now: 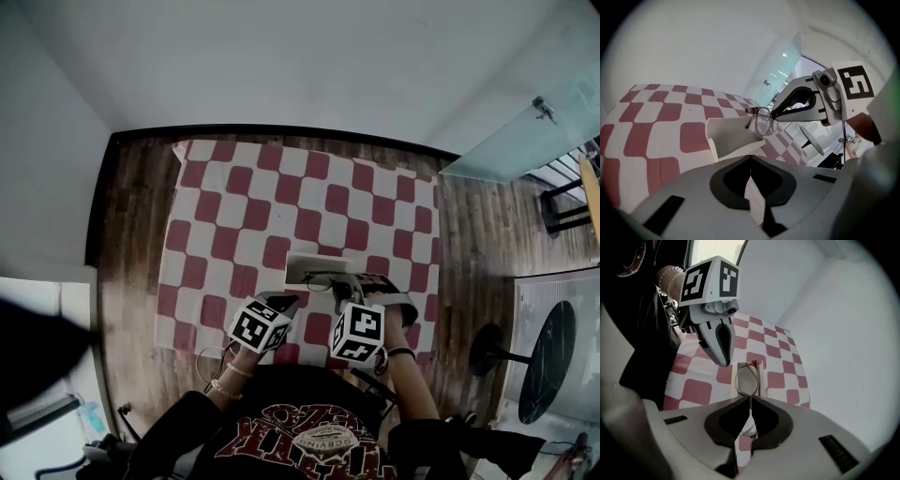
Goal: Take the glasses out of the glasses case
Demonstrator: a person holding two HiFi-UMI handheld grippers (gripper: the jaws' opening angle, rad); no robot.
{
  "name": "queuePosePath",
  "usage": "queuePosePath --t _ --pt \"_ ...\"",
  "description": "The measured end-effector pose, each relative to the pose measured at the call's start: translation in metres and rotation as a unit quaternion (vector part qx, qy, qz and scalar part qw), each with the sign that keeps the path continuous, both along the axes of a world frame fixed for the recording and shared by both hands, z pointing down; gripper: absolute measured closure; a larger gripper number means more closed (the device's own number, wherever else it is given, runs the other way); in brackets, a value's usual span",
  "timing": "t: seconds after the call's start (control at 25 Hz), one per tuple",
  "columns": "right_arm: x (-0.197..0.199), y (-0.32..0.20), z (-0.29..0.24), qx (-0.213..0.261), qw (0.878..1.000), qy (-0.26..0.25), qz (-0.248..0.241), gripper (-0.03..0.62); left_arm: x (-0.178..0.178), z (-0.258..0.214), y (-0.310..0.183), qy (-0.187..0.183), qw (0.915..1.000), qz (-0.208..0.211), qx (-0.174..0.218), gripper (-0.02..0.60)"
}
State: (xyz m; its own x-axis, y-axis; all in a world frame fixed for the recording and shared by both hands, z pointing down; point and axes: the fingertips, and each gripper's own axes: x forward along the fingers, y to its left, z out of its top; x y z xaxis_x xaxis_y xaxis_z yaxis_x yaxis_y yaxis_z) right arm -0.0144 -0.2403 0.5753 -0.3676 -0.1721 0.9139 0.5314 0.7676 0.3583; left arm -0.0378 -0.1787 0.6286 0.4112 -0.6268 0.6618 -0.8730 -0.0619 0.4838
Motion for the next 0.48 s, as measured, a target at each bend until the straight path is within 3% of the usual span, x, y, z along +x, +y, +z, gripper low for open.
queuePosePath --t 0.48 --pt "0.017 0.010 -0.011 -0.006 1.000 0.006 0.004 0.563 0.016 0.003 0.006 -0.034 0.9987 0.039 -0.006 0.574"
